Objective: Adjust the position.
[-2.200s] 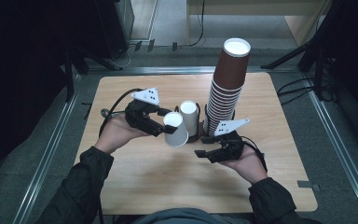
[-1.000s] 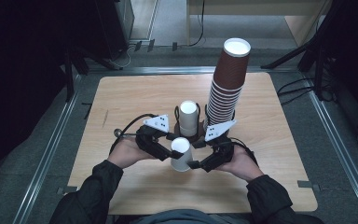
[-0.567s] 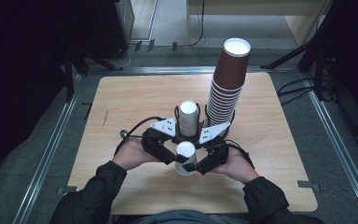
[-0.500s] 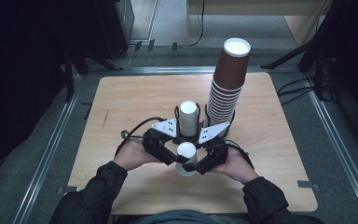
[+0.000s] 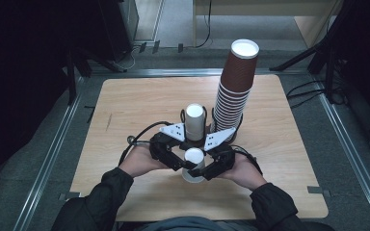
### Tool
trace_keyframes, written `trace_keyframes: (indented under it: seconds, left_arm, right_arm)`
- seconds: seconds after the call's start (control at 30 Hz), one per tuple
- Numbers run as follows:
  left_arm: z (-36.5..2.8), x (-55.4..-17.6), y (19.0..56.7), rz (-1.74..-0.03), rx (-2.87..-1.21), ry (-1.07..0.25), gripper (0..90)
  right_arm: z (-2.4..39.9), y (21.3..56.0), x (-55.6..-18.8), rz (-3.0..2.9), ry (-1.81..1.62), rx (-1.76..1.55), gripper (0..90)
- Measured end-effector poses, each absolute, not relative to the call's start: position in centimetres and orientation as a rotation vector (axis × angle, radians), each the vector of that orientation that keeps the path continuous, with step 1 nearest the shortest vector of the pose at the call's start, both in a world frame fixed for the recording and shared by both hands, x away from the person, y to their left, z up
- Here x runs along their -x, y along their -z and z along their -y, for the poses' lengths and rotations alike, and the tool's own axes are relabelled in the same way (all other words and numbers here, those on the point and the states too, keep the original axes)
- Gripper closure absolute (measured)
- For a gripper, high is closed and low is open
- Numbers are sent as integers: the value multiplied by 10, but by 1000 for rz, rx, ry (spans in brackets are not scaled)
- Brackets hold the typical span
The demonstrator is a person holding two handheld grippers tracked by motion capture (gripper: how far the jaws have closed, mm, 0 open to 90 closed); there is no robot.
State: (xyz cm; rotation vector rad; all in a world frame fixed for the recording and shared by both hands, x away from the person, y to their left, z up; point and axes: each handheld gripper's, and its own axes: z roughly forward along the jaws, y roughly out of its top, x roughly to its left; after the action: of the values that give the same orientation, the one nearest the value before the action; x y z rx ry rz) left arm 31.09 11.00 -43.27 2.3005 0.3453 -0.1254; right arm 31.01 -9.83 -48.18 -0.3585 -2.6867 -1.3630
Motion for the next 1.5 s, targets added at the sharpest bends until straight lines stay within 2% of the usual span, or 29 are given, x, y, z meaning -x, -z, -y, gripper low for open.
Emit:
trace_keyframes:
  seconds: [0.13,0.3,0.6,1.5]
  left_arm:
    - [-113,-314,433,-405,-2284,148,175]
    - [-129,-318,434,-477,-2234,173,110]
    - [-138,-311,443,-471,-2289,95,122]
    - [-113,-309,466,-459,-2299,173,81]
  right_arm:
    - [103,482,-312,2690,1383,382,297]
    - [111,480,-315,2670,1420,424,296]
    - [120,477,-316,2634,1509,445,296]
    - [119,468,-308,2422,1809,431,296]
